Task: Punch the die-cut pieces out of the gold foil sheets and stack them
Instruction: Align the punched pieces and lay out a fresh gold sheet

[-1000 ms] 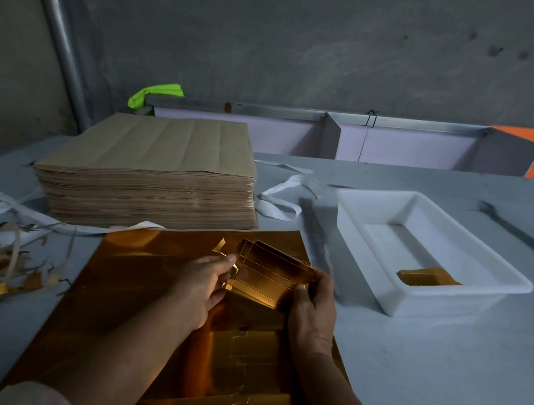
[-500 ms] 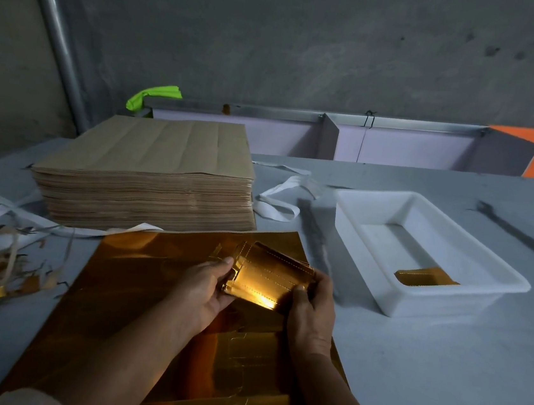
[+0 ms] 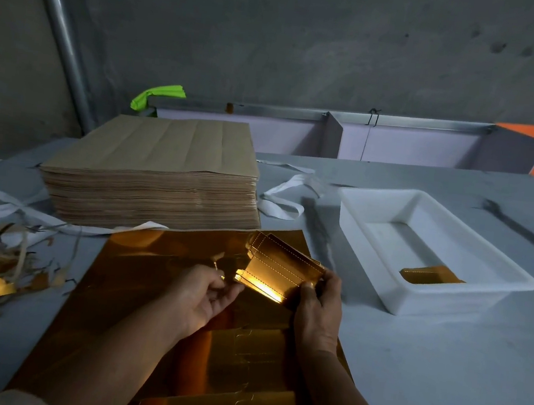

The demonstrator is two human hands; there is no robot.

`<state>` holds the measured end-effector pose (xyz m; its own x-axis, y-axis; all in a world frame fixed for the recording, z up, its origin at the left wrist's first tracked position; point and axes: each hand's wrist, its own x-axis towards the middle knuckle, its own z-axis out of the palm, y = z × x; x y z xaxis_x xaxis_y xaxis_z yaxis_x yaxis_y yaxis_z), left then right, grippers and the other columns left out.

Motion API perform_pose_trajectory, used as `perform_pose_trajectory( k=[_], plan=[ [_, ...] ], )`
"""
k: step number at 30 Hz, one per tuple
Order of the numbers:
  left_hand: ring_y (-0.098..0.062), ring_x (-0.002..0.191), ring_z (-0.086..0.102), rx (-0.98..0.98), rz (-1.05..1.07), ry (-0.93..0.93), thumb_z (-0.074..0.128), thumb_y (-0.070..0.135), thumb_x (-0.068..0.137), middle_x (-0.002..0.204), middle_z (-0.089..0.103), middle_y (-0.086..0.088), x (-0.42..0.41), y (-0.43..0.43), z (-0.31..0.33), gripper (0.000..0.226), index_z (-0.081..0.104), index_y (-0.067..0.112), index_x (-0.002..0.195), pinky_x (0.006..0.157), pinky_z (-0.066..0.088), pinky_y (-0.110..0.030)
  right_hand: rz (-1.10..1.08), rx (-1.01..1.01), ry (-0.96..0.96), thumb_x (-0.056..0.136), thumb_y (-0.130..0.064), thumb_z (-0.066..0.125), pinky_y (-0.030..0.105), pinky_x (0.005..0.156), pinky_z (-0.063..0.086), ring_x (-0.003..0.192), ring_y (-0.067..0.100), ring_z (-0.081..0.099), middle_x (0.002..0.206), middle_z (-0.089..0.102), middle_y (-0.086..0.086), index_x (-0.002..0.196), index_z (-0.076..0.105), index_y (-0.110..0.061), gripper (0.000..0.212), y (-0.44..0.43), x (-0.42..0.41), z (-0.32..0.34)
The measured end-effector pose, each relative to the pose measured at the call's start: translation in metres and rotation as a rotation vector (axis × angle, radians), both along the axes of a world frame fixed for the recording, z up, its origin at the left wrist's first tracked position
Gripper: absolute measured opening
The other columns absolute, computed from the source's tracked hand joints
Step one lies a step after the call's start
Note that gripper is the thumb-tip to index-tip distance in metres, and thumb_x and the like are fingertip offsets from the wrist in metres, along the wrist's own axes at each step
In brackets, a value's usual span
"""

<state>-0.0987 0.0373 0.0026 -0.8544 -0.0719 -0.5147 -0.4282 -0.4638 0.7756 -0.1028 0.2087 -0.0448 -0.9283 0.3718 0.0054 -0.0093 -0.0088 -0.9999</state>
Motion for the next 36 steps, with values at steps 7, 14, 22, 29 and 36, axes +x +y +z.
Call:
perform_pose_trajectory(
  k=[7, 14, 22, 29, 36],
  plan=[
    [-0.018, 0.081, 0.065, -0.172, -0.122, 0.095, 0.058, -0.004, 0.09, 0.105, 0.065, -0.016, 0.001, 0.003, 0.005, 0.019, 0.064, 0.005, 0.106, 0.051, 0.05, -0.017, 0.012, 0.042, 0.003, 0.105, -0.017, 0.039, 0.042, 0.088, 0.054, 0.101, 0.021, 0.058, 0.111, 0.059, 0.0, 0.121, 0.044, -0.029, 0.021, 0.0, -0.001, -0.002],
    [-0.023, 0.086, 0.07, -0.088, -0.065, 0.071, 0.064, -0.004, 0.086, 0.11, 0.068, -0.02, -0.001, -0.002, -0.001, 0.02, 0.068, 0.001, 0.105, 0.056, 0.057, -0.023, 0.032, 0.001, -0.01, 0.105, -0.016, 0.039, 0.052, 0.096, 0.052, 0.106, 0.026, 0.059, 0.113, 0.061, 0.003, 0.124, 0.045, -0.028, 0.023, 0.0, 0.0, 0.001],
    [-0.018, 0.065, 0.07, -0.104, -0.003, -0.001, 0.059, 0.001, 0.092, 0.104, 0.068, -0.022, -0.002, -0.005, -0.005, 0.015, 0.07, 0.001, 0.101, 0.047, 0.054, -0.022, 0.04, 0.033, 0.007, 0.105, -0.016, 0.039, 0.051, 0.094, 0.054, 0.102, 0.024, 0.061, 0.107, 0.06, 0.0, 0.12, 0.046, -0.029, 0.021, 0.002, 0.001, 0.001],
    [-0.022, 0.067, 0.073, -0.104, -0.016, -0.016, 0.052, 0.0, 0.096, 0.087, 0.073, -0.019, 0.002, -0.003, -0.008, 0.016, 0.064, 0.002, 0.107, 0.05, 0.057, -0.027, 0.023, 0.081, -0.002, 0.104, -0.018, 0.04, 0.048, 0.09, 0.055, 0.098, 0.025, 0.062, 0.105, 0.062, 0.002, 0.119, 0.045, -0.031, 0.02, 0.001, 0.001, 0.001],
    [-0.022, 0.074, 0.075, -0.178, -0.004, 0.027, 0.054, 0.003, 0.096, 0.094, 0.072, -0.018, 0.011, -0.007, -0.009, 0.012, 0.062, 0.007, 0.104, 0.055, 0.058, -0.029, 0.042, 0.142, -0.006, 0.104, -0.019, 0.04, 0.04, 0.088, 0.052, 0.097, 0.017, 0.058, 0.101, 0.056, -0.011, 0.116, 0.044, -0.034, 0.019, -0.001, 0.004, 0.005]
  ],
)
